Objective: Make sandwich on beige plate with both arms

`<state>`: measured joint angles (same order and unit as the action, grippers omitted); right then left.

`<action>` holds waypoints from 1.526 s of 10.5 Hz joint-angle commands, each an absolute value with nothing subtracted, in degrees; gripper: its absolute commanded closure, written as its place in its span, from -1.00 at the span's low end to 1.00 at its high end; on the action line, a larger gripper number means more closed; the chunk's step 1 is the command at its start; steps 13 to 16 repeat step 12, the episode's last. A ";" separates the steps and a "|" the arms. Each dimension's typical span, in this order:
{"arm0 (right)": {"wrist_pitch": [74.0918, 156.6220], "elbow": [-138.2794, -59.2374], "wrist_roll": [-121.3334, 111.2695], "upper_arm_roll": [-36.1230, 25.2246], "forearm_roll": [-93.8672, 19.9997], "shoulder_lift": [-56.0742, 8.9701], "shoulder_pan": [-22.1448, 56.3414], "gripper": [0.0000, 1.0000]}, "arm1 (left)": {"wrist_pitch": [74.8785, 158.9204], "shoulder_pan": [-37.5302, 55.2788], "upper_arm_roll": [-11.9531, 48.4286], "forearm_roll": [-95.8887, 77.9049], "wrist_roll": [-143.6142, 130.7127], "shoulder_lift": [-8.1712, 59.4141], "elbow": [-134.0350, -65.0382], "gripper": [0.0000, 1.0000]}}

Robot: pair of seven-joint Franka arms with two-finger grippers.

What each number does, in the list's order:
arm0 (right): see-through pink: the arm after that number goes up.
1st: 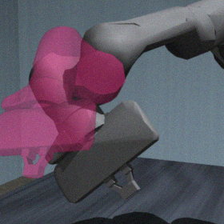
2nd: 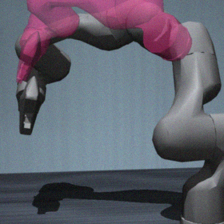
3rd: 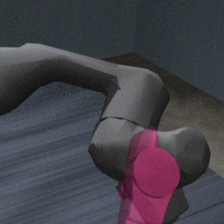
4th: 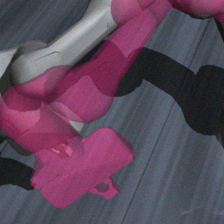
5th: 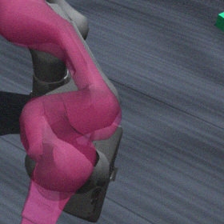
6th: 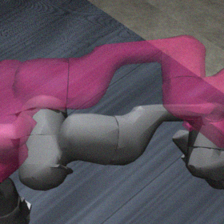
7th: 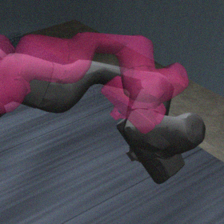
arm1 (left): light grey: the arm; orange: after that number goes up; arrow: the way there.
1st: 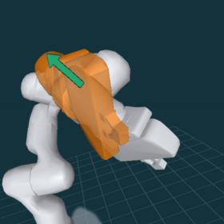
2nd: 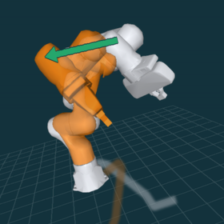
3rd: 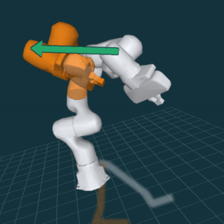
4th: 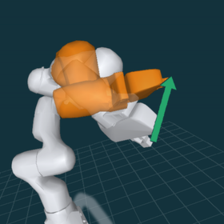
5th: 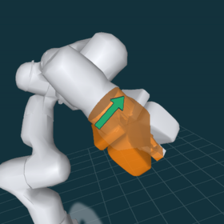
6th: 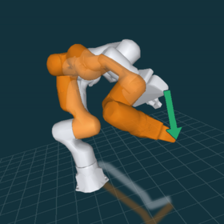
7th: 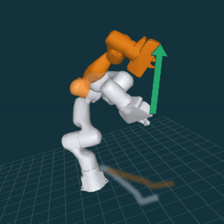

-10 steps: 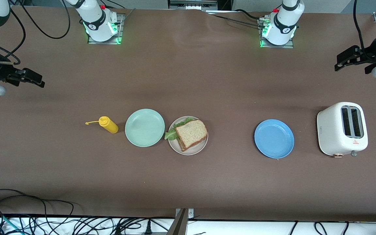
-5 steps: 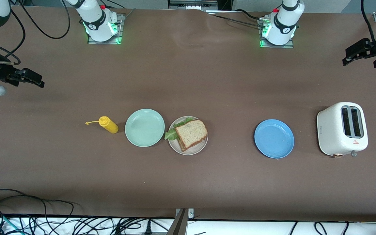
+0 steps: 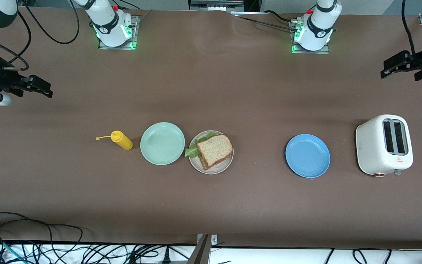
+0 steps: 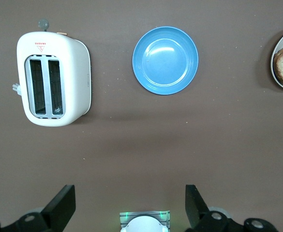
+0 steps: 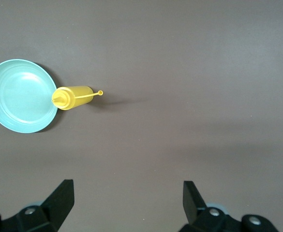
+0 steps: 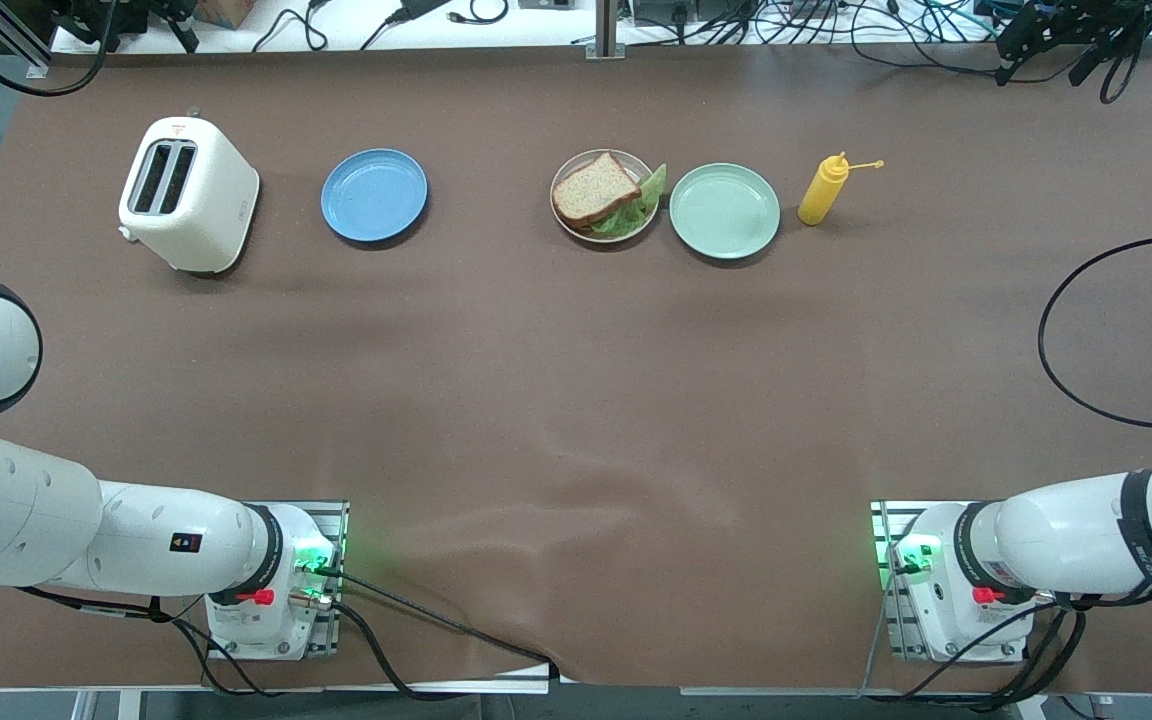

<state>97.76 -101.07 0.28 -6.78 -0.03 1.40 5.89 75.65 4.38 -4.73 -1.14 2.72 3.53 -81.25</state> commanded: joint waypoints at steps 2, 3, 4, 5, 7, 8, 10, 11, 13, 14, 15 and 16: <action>95.63 -97.57 0.70 -7.03 2.71 0.97 6.15 -1.00 | 75.41 3.34 -4.48 -2.64 2.55 4.22 -80.16 -1.00; 94.15 -96.25 -0.08 -7.38 4.90 0.53 5.89 -1.00 | 75.41 3.34 -4.48 -2.64 2.55 4.22 -80.16 -1.00; 89.78 -95.28 0.17 -7.82 1.62 0.53 5.45 -1.00 | 75.41 3.43 -4.40 -2.64 2.55 4.22 -80.16 -1.00; 88.52 -93.97 -0.09 -8.08 -0.68 0.61 5.36 -1.00 | 75.41 3.34 -4.39 -2.72 2.90 4.22 -80.07 -1.00; 88.68 -93.34 0.18 -7.73 -0.53 0.62 5.80 -1.00 | 75.50 3.51 -4.40 -2.72 2.90 4.39 -80.07 -1.00; 89.38 -93.34 0.18 -7.73 0.08 0.35 5.80 -1.00 | 76.11 3.43 -4.39 -2.72 2.99 4.31 -80.07 -1.00; 89.82 -93.34 0.26 -7.73 0.35 0.26 5.98 -1.00 | 76.73 3.43 -4.39 -2.81 3.08 4.39 -80.07 -1.00; 90.61 -93.34 0.26 -7.73 0.44 0.26 5.98 -1.00 | 76.82 3.34 -4.39 -2.81 3.08 4.31 -80.07 -1.00; 90.62 -93.43 0.26 -7.73 0.44 0.26 5.98 -1.00 | 76.82 3.34 -4.39 -3.25 3.16 4.31 -80.07 -1.00; 90.62 -93.43 0.26 -7.73 0.44 0.26 5.98 -1.00 | 76.82 3.34 -4.39 -3.25 3.16 4.31 -80.07 -1.00; 90.62 -93.43 0.26 -7.73 0.44 0.26 5.98 -1.00 | 76.82 3.34 -4.39 -3.25 3.16 4.31 -80.07 -1.00; 90.62 -93.43 0.26 -7.73 0.44 0.26 5.98 -1.00 | 76.82 3.34 -4.39 -3.25 3.16 4.31 -80.07 -1.00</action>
